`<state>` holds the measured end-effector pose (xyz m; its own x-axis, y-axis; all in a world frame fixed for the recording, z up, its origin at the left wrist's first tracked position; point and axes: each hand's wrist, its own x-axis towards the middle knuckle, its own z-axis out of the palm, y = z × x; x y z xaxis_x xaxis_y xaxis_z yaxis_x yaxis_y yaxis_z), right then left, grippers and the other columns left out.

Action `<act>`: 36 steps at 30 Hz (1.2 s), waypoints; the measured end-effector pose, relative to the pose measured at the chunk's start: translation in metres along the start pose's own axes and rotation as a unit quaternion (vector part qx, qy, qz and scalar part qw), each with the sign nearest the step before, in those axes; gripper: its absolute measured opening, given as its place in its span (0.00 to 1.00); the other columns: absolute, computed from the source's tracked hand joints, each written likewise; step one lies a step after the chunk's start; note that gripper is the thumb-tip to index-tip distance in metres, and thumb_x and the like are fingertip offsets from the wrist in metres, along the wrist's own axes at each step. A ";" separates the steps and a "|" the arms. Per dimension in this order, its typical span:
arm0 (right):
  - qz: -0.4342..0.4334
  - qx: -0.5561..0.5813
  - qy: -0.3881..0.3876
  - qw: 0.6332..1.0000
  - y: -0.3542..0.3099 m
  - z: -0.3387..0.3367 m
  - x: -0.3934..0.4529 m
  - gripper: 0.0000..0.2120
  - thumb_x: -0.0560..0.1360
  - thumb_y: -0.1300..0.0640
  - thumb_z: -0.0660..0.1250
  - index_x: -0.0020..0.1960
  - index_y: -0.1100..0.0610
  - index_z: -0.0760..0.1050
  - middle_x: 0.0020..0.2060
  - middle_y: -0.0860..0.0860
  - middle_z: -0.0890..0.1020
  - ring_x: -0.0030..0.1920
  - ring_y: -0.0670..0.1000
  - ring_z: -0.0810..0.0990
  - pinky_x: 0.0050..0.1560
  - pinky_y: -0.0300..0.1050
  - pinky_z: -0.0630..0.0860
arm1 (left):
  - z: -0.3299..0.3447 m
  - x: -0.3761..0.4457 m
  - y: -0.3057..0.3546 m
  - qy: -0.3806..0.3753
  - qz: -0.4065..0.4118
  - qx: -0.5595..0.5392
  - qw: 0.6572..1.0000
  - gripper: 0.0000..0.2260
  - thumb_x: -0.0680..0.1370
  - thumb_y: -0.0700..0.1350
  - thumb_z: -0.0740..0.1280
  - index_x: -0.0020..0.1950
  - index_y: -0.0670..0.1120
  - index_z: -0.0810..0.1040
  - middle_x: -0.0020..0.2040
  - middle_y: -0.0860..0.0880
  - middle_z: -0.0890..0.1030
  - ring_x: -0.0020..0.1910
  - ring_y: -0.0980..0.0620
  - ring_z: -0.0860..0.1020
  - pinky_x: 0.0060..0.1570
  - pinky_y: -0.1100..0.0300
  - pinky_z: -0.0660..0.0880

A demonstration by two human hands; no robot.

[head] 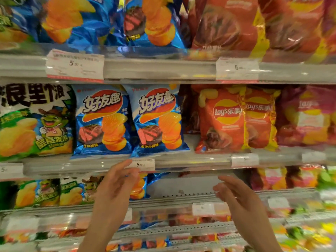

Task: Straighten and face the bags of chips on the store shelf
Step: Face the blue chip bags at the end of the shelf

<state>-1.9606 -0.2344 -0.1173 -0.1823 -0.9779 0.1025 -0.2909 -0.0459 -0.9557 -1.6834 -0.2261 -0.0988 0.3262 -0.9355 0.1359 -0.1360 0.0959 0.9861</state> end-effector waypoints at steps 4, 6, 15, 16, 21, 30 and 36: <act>-0.016 0.006 -0.050 0.999 0.003 -0.021 0.019 0.07 0.78 0.59 0.67 0.53 0.50 0.81 0.42 0.47 0.87 0.46 0.49 0.85 0.55 0.51 0.79 | 0.031 -0.010 0.009 0.019 -0.003 -0.001 1.000 0.16 0.74 0.53 0.68 0.61 0.54 0.79 0.50 0.53 0.86 0.50 0.55 0.84 0.56 0.49 0.79; -0.015 0.014 -0.068 0.997 0.006 -0.028 0.026 0.07 0.78 0.59 0.68 0.53 0.49 0.81 0.42 0.47 0.87 0.46 0.49 0.85 0.55 0.52 0.79 | 0.042 -0.017 0.013 0.032 -0.006 0.001 0.999 0.16 0.73 0.53 0.68 0.60 0.53 0.79 0.49 0.53 0.87 0.49 0.54 0.85 0.55 0.51 0.79; -0.023 0.004 -0.112 0.993 0.014 -0.027 0.043 0.07 0.77 0.59 0.68 0.50 0.50 0.82 0.41 0.45 0.87 0.43 0.46 0.86 0.53 0.50 0.78 | 0.042 -0.023 0.016 0.099 -0.007 0.018 0.995 0.13 0.76 0.48 0.68 0.60 0.54 0.79 0.48 0.54 0.86 0.45 0.55 0.85 0.47 0.59 0.80; -0.027 0.004 -0.107 0.994 0.011 -0.024 0.044 0.06 0.77 0.59 0.68 0.49 0.50 0.82 0.41 0.45 0.87 0.42 0.46 0.86 0.52 0.49 0.78 | 0.039 -0.019 0.016 0.107 -0.001 0.022 0.994 0.13 0.77 0.46 0.69 0.61 0.55 0.78 0.49 0.54 0.86 0.46 0.57 0.84 0.46 0.61 0.79; -0.093 -0.012 -0.100 0.991 -0.027 -0.005 0.048 0.06 0.78 0.57 0.68 0.48 0.48 0.83 0.40 0.44 0.86 0.42 0.42 0.84 0.47 0.36 0.78 | 0.026 0.010 0.022 0.089 0.057 0.060 0.993 0.18 0.79 0.47 0.68 0.68 0.59 0.72 0.58 0.58 0.80 0.53 0.67 0.78 0.46 0.68 0.75; -0.158 0.005 -0.028 0.987 -0.108 0.072 0.125 0.15 0.80 0.47 0.65 0.63 0.52 0.74 0.52 0.42 0.80 0.50 0.37 0.78 0.44 0.23 0.70 | 0.050 0.086 0.045 0.044 0.156 0.120 0.979 0.31 0.76 0.60 0.67 0.77 0.60 0.60 0.71 0.53 0.70 0.68 0.48 0.73 0.65 0.45 0.75; -0.123 0.054 -0.081 0.988 -0.140 0.101 0.162 0.28 0.77 0.38 0.64 0.69 0.55 0.73 0.63 0.50 0.79 0.63 0.49 0.77 0.62 0.44 0.71 | 0.063 0.117 0.072 0.057 0.135 0.125 0.981 0.32 0.80 0.64 0.60 0.79 0.64 0.47 0.79 0.45 0.61 0.70 0.39 0.71 0.64 0.39 0.73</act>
<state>-1.8544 -0.4072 0.0056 0.0365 -0.9537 0.2984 -0.2052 -0.2994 -0.9318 -1.7139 -0.3505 -0.0178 0.3470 -0.8421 0.4127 -0.4531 0.2348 0.8600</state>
